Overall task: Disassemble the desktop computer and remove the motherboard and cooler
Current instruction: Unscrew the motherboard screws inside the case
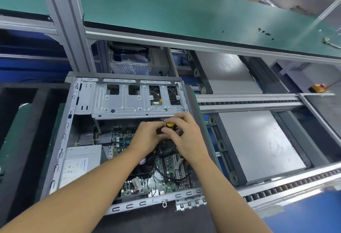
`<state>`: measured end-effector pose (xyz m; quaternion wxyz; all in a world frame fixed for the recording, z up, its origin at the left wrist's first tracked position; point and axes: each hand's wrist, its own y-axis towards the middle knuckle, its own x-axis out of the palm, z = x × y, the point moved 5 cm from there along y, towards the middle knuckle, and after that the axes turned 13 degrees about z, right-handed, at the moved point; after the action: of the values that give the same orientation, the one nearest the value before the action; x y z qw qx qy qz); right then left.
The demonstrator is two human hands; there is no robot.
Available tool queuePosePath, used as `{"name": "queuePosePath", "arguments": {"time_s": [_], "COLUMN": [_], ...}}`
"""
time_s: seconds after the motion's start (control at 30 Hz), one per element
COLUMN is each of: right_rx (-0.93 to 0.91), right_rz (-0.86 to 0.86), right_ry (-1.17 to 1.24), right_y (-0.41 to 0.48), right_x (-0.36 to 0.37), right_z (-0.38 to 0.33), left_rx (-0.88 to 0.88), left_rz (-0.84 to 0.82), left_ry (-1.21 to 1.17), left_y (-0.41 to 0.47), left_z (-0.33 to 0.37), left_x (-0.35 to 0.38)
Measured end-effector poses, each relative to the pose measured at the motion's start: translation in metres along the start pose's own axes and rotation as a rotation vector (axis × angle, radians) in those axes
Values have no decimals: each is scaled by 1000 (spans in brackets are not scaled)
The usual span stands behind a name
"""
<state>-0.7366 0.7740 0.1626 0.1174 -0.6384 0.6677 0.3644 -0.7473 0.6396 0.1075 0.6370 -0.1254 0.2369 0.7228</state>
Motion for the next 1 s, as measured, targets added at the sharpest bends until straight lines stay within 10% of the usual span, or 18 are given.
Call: {"name": "queuePosePath", "arguments": {"time_s": [1.0], "right_rx": [15], "right_rz": [45], "right_ry": [39], "right_y": [1], "right_x": [-4], "right_z": [2], "left_rx": [75], "left_rz": [-59], "left_ry": [20], "left_y": [1], "left_z": [2], "left_x": [1]}}
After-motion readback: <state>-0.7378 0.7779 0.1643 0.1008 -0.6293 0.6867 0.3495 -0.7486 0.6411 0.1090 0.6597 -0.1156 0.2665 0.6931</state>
